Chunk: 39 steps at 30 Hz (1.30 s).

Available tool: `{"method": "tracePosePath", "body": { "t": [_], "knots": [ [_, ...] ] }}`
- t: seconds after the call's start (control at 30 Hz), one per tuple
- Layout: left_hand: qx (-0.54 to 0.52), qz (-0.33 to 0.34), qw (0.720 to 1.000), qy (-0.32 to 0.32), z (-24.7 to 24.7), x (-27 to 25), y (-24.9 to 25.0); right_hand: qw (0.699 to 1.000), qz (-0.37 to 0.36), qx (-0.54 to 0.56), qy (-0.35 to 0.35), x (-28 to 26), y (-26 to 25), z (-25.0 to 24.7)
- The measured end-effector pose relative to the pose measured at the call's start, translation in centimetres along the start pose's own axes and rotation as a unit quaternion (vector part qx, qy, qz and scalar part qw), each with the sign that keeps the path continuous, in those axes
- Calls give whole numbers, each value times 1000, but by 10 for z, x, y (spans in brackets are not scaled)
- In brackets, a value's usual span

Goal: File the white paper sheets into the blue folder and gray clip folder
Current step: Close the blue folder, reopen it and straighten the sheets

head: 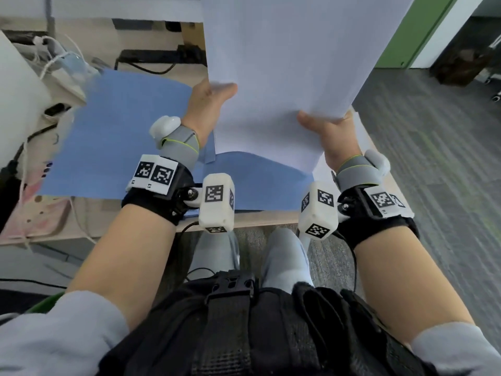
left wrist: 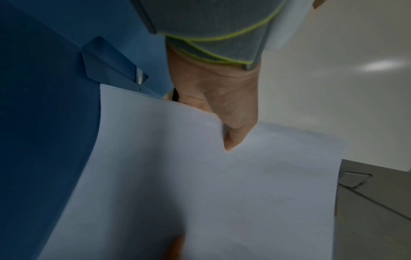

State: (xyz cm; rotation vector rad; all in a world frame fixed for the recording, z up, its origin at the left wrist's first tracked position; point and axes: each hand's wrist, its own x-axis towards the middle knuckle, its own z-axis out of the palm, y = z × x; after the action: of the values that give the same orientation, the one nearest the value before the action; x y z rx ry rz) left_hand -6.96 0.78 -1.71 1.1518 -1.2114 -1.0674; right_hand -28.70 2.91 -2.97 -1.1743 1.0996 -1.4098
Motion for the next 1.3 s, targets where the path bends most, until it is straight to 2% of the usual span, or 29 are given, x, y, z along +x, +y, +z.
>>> {"method": "tracePosePath", "body": {
  "t": [0.1,0.33,0.53,0.73,0.83,0.93,1.0,1.07,1.13,1.23,1.3],
  "knots": [
    [0,6,1000,-9,-5,-5,-4,1000,15,-13,-11,-3,5,3],
    [-24,65,997,-34,-4,0,18,1000,-19,18,9,13,-15,-1],
    [13,8,999,-34,-4,1,6,1000,14,5,7,1,5,-8],
    [-7,-18,998,-64,6,5,6,999,22,14,26,0,4,-7],
    [33,-6,996,-86,4,6,2,998,25,4,54,3,3,-5],
    [61,6,996,-64,-4,11,0,996,37,-21,84,15,0,0],
    [103,-5,995,-14,-11,15,-6,992,82,-48,87,20,5,0],
    [179,-44,982,50,-24,16,-18,980,139,-116,86,21,17,-4],
    [264,-89,958,69,-39,14,-31,960,191,-187,87,22,31,-7],
    [437,-132,889,22,-48,13,-40,924,243,-277,102,22,36,-8],
    [509,-152,847,-13,-45,10,-39,915,259,-290,106,20,31,-4]
  ]
}}
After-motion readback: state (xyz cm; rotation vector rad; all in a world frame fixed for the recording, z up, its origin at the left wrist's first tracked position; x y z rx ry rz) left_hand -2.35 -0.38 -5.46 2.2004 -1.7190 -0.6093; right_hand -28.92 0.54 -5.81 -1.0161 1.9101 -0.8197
